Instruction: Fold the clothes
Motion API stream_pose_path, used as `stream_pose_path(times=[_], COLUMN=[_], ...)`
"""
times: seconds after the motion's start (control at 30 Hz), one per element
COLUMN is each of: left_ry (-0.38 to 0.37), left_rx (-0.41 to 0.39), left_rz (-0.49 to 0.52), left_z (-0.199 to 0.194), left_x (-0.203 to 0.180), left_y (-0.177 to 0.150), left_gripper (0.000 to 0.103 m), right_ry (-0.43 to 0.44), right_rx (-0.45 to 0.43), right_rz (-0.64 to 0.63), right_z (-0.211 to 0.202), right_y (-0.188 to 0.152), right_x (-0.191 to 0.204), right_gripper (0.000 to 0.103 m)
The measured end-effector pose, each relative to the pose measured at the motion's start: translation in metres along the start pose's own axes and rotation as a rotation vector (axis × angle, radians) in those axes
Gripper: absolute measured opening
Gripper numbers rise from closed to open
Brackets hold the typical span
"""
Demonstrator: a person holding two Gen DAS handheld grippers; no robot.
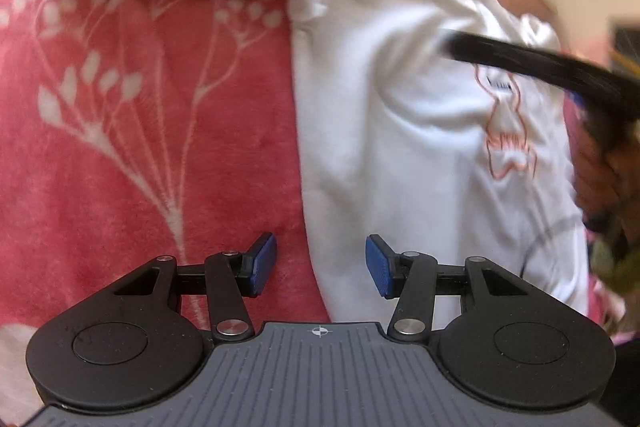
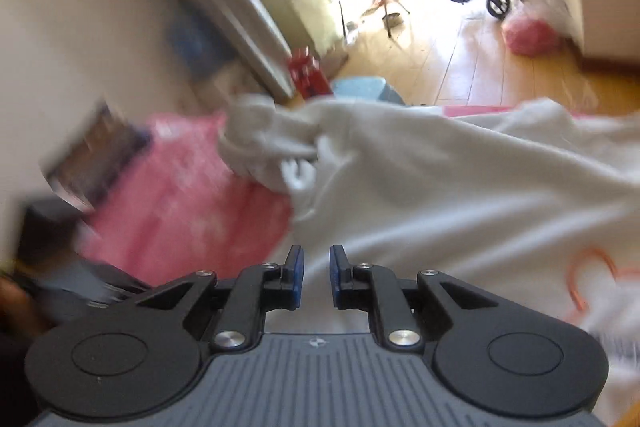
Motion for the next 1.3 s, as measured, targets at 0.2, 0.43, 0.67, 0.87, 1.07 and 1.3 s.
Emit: stream_pose_path(times=[0.2,0.43,0.67,0.87,1.07,1.3], left_ry=[-0.035,0.111,0.207,0.224,0.16,0.082], left_rx=[-0.051,-0.12,-0.199,-0.158,-0.115,0.045], left_rz=[-0.095,0.094,0.16,0.137,0.09,0.169], left_z=[0.004,0.006,-0.017,-0.011,-0.001,-0.006], left_x=[0.006,-0.029,-0.046,-0.039,-0.03,-0.035], left_y=[0.009,0.005,-0.001,0.004,0.006,-0.012], left_gripper=[0.048,0.01,0.001,0.001,0.007,0.036], right_ry=[-0.051,-0.156,-0.179,-0.183,-0.199,-0.256], right_rx=[-0.103,-0.178,-0.174,-0.181,-0.17,-0.196], right_rz=[0.23,0.484,0.447,0.459,0.442,0.36], right_z=[-0.068,-0.102,-0.105,-0.109,-0.115,-0.137], right_y=[-0.061,-0.131,-0.136,-0.142,-0.144,-0.138], right_x=[-0.011,-0.034,-0.037,-0.045,-0.045,-0.033], right_gripper=[0.015,0.015,0.015,0.015,0.015,0.015])
Point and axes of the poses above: each gripper's, at about its wrist camera, not at the fingertips, and z roughly the way its jaws point, x to its left, y to its top, the point moved 3 cm from there along z, roughly the way its jaws point, and after that the axes turned 4 degrees about y, right-handed, at the moved point
